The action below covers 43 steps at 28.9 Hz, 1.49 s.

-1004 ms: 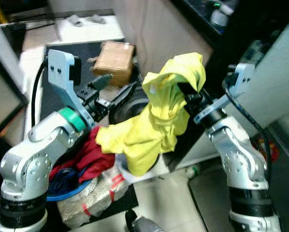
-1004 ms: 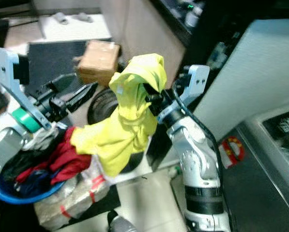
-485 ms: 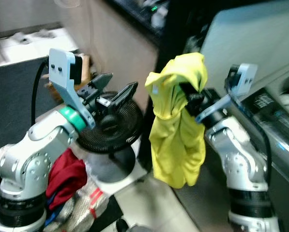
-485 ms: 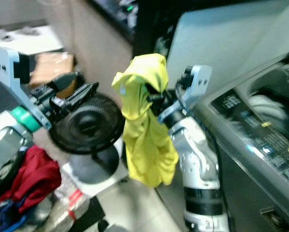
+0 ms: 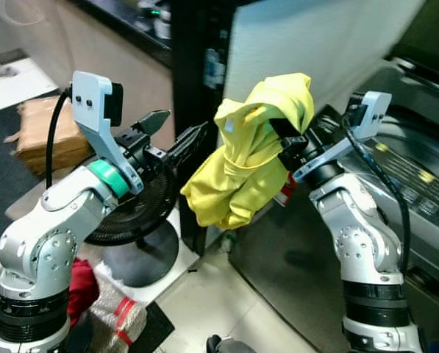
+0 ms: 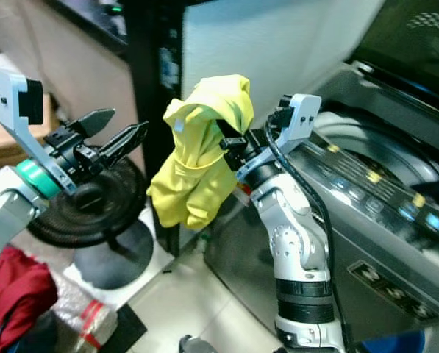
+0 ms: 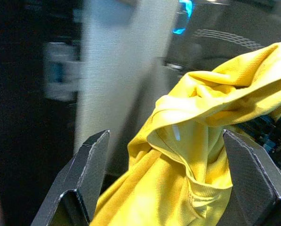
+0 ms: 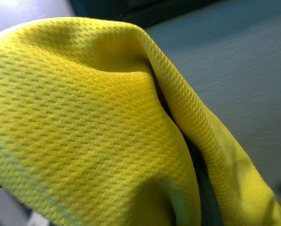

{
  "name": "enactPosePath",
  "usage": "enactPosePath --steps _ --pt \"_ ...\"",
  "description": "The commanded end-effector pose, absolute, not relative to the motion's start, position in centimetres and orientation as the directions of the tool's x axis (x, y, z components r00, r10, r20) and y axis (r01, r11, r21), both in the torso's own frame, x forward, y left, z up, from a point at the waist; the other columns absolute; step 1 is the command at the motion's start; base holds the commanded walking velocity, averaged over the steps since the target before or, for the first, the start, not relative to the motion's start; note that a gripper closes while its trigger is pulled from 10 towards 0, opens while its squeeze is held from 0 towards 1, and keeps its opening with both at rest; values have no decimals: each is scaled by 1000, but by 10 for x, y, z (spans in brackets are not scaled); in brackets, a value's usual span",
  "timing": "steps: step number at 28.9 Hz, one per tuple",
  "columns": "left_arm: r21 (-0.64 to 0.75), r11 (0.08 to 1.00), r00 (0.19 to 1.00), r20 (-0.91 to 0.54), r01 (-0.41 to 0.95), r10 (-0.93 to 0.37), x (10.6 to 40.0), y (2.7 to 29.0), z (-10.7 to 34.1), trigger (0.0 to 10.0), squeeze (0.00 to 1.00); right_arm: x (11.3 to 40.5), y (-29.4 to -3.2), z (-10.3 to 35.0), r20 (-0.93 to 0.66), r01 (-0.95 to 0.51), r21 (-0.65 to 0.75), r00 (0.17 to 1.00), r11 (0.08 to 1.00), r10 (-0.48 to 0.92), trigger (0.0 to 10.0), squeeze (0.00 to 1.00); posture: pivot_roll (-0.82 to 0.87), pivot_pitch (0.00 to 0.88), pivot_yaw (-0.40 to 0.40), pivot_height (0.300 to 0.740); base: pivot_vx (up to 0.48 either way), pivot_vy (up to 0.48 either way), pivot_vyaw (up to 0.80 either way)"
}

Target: Clothes washing

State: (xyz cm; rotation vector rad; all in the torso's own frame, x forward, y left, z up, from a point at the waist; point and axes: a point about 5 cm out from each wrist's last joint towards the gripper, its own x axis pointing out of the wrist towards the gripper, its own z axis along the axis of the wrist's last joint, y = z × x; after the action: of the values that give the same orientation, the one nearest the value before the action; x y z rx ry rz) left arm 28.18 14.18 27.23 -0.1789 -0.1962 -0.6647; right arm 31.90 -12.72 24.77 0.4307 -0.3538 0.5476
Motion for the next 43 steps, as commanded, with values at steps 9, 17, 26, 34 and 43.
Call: enactPosePath --steps 9,17,26,34,43 --pt "-103 767 765 239 633 -599 280 141 274 10000 0 316 -128 254 463 -578 299 784 759 414 10000 0 44 54 2 740 0 0 -800" --pt "-103 769 765 244 631 -596 281 141 276 10000 0 316 -128 254 463 -576 306 785 758 411 10000 0 44 58 4 740 0 0 -800" --pt "-104 772 768 247 627 -590 282 141 277 10000 0 316 -129 256 472 -581 323 783 747 404 10000 0 44 61 1 740 0 0 -800" --pt "-100 776 770 255 623 -585 281 141 278 10000 0 316 -131 259 486 -580 361 785 730 383 10000 0 43 62 1 740 0 0 -800" --pt "-74 805 781 309 588 -542 282 145 285 10000 0 316 -131 261 500 -586 347 776 732 384 10000 0 44 62 0 740 112 58 -533"
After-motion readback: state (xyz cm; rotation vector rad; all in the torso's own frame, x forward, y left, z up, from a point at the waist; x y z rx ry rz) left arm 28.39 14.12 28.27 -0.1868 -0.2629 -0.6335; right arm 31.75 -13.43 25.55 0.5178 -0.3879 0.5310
